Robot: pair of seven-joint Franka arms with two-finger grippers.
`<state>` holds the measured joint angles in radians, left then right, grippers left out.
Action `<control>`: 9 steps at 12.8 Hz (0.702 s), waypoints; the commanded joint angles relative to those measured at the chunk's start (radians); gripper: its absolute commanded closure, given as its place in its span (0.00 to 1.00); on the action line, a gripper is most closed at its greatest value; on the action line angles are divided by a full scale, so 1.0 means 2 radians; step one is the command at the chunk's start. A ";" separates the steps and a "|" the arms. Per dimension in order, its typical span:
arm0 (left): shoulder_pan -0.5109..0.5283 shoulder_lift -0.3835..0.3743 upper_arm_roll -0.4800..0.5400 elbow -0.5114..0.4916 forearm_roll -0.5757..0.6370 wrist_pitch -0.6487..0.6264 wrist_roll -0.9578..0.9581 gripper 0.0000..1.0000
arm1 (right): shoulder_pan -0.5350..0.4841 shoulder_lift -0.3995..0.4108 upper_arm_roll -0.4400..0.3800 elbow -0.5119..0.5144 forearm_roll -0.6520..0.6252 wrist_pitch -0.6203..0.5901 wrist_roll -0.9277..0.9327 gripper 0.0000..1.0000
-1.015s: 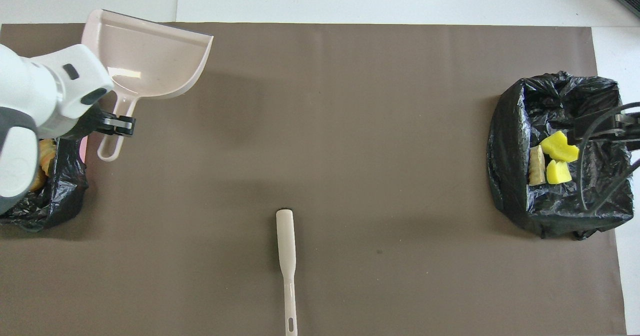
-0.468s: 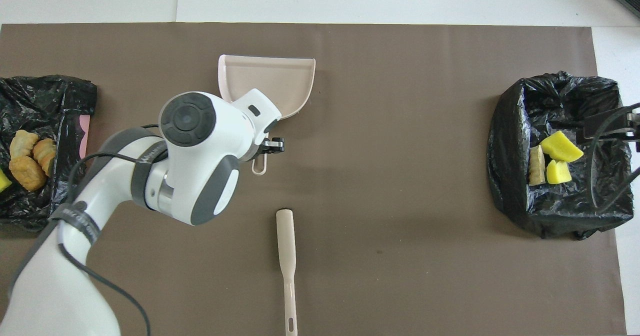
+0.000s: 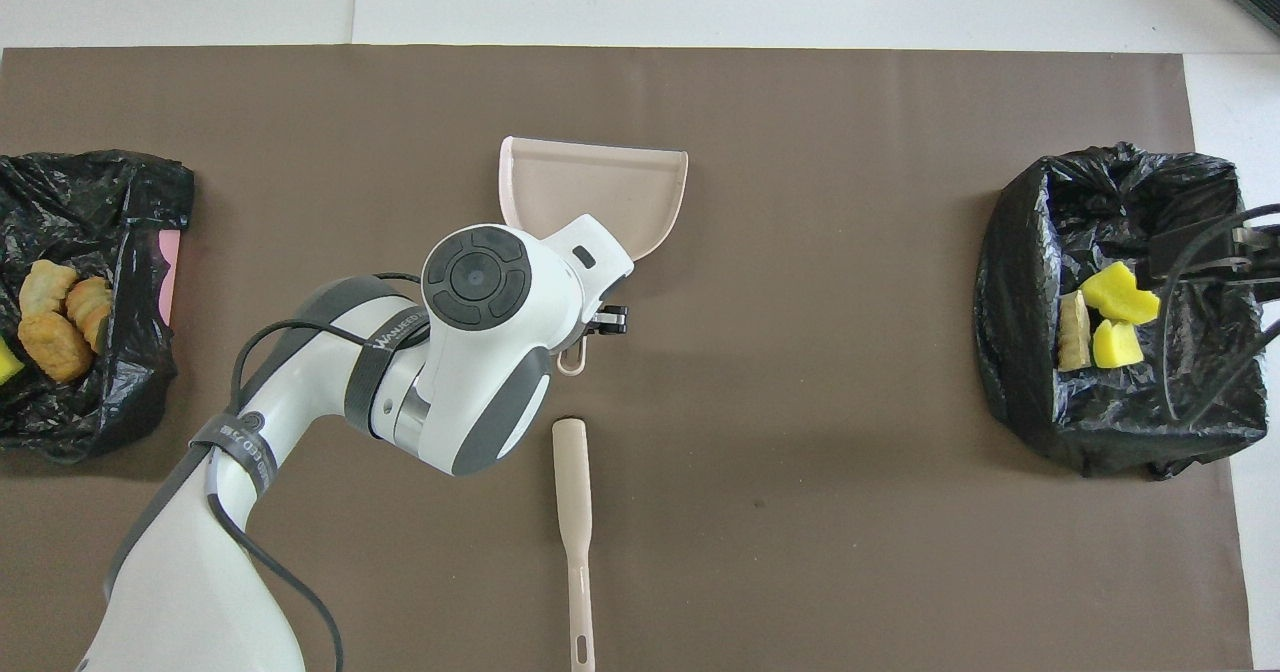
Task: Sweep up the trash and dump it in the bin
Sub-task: 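Bring the empty dustpan to the mat center with the left gripper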
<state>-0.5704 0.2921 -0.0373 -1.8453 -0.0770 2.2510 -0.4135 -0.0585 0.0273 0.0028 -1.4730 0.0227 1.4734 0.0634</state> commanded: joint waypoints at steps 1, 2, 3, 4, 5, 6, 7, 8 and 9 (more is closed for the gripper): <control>-0.017 -0.006 0.009 -0.008 -0.008 -0.003 -0.005 1.00 | -0.004 -0.009 0.002 -0.013 0.007 0.010 0.008 0.00; -0.017 -0.006 0.009 -0.010 -0.009 0.000 -0.006 1.00 | -0.003 -0.009 0.002 -0.013 0.007 0.010 0.008 0.00; -0.017 -0.006 0.009 -0.010 -0.009 0.001 -0.014 1.00 | -0.004 -0.009 0.002 -0.013 0.007 0.010 0.008 0.00; -0.017 -0.006 0.009 -0.012 -0.010 0.002 -0.016 1.00 | -0.004 -0.009 0.002 -0.013 0.008 0.010 0.008 0.00; -0.016 -0.008 0.009 -0.016 -0.010 0.003 -0.016 1.00 | -0.004 -0.009 0.002 -0.013 0.007 0.010 0.008 0.00; -0.015 -0.006 0.009 -0.018 -0.010 0.010 -0.017 1.00 | -0.004 -0.009 0.002 -0.013 0.007 0.010 0.008 0.00; -0.015 -0.006 0.009 -0.022 -0.011 0.013 -0.017 1.00 | -0.004 -0.009 0.002 -0.013 0.007 0.010 0.008 0.00; -0.016 -0.006 0.010 -0.024 -0.013 0.017 -0.019 1.00 | -0.004 -0.009 0.002 -0.013 0.007 0.010 0.008 0.00; -0.016 -0.006 0.009 -0.024 -0.013 0.020 -0.028 1.00 | -0.004 -0.009 0.002 -0.013 0.007 0.010 0.008 0.00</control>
<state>-0.5848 0.2945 -0.0340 -1.8688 -0.0822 2.2567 -0.4459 -0.0585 0.0273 0.0027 -1.4730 0.0227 1.4734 0.0634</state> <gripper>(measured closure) 0.687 0.000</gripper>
